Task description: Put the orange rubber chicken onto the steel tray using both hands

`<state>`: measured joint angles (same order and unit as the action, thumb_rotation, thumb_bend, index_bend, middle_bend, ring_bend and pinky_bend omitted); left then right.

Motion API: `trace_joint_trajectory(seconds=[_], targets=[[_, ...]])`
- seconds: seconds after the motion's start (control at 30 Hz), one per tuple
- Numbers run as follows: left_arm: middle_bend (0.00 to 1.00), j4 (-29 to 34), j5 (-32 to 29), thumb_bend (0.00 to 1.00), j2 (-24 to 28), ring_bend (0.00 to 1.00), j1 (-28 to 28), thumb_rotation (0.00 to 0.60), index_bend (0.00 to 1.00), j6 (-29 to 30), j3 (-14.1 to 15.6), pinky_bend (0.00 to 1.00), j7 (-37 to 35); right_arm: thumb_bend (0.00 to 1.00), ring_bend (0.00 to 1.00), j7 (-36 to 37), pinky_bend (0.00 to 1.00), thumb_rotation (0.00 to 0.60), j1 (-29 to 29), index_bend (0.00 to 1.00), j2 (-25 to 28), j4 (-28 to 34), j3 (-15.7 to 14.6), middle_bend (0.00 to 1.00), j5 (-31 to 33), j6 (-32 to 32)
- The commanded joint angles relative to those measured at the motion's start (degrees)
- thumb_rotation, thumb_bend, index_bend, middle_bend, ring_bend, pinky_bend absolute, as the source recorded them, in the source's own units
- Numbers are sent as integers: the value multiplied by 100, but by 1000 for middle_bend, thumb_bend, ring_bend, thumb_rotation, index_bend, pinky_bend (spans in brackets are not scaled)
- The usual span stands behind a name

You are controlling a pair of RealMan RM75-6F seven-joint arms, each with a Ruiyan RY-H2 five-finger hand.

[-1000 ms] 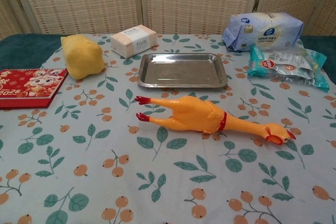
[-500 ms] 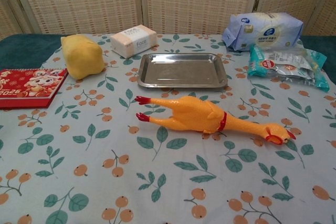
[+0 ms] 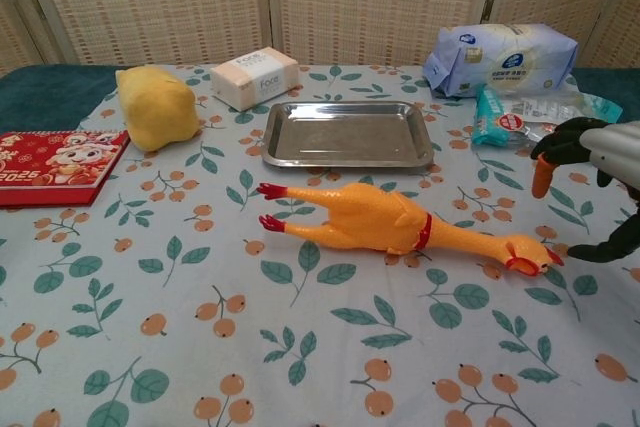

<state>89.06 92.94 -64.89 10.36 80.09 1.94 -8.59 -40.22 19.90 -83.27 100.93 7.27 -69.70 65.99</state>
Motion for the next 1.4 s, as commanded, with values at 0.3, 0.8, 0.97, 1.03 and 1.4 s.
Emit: trace_joint_trajectory(seconds=[0.3, 0.8, 0.97, 1.03, 1.4], targets=[[78, -54, -11, 420, 41, 49, 74, 600, 24, -141, 49, 202, -173, 235, 120, -778, 351, 600, 590, 445, -1111, -729, 222, 155, 951, -33], [78, -98, -97, 421, 65, 51, 106, 600, 22, -200, 40, 202, -238, 243, 119, -1018, 352, 600, 991, 402, -1505, -953, 198, 155, 1673, -123], [78, -126, -122, 421, 84, 52, 106, 600, 21, -185, 26, 202, -328, 254, 131, -1039, 352, 600, 1156, 474, -1564, -863, 217, 157, 1902, -227], [78, -144, -147, 420, 86, 52, 108, 600, 21, -194, 19, 202, -362, 272, 157, -1041, 355, 600, 1199, 544, -1608, -863, 196, 172, 1883, -173], [80, -137, -165, 420, 114, 53, 110, 600, 22, -207, 28, 202, -397, 356, 408, -1163, 633, 600, 1278, 791, -1794, -1006, 73, 351, 1884, 230]])
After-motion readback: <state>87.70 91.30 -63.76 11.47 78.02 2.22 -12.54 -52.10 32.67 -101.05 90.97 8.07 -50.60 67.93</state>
